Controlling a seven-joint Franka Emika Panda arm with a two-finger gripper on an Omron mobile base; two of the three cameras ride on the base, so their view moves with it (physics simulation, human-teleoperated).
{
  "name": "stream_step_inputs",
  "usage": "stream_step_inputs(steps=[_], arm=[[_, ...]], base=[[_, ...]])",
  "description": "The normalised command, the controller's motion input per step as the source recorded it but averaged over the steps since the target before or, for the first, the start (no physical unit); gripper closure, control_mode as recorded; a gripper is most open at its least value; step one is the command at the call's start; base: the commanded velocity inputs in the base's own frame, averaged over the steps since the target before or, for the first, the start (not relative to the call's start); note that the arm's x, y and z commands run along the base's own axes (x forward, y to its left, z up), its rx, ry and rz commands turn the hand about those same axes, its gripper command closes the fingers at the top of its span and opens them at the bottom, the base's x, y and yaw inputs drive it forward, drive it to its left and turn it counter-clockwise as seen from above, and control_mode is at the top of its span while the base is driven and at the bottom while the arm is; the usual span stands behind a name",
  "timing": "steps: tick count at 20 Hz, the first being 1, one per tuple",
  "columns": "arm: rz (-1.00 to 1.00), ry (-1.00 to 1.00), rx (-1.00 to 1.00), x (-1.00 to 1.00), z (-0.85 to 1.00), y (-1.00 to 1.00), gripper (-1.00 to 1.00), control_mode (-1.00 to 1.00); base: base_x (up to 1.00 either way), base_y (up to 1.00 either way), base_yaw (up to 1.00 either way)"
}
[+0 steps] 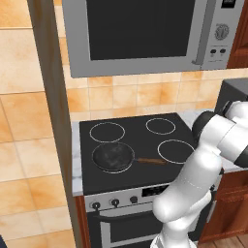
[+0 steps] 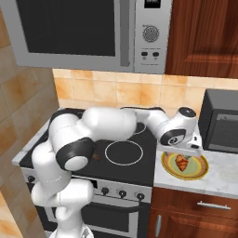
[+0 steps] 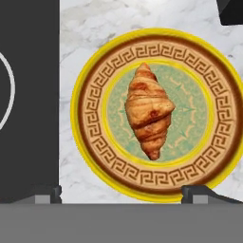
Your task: Pick the croissant and place it on the pan. Then turn on the stove to warm the croissant.
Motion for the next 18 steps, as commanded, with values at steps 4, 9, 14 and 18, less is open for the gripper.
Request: stream_step_inputs(steps=[4, 9, 14, 18], arm=[[0.0, 0.0, 0.0, 0.0, -0.02, 0.0, -1.0, -1.0], [0.0, 0.01, 0.01, 0.09, -0.15, 0.0, -1.0, -1.0], [0.0, 0.01, 0.01, 0.12, -0.22, 0.0, -1.0, -1.0], [0.02, 0.0, 0.01, 0.1, -0.21, -0.01, -1.0, -1.0]], base=[[0.0, 0.0, 0.0], [0.0, 0.0, 0.0], [0.0, 0.0, 0.0], [0.0, 0.0, 0.0]])
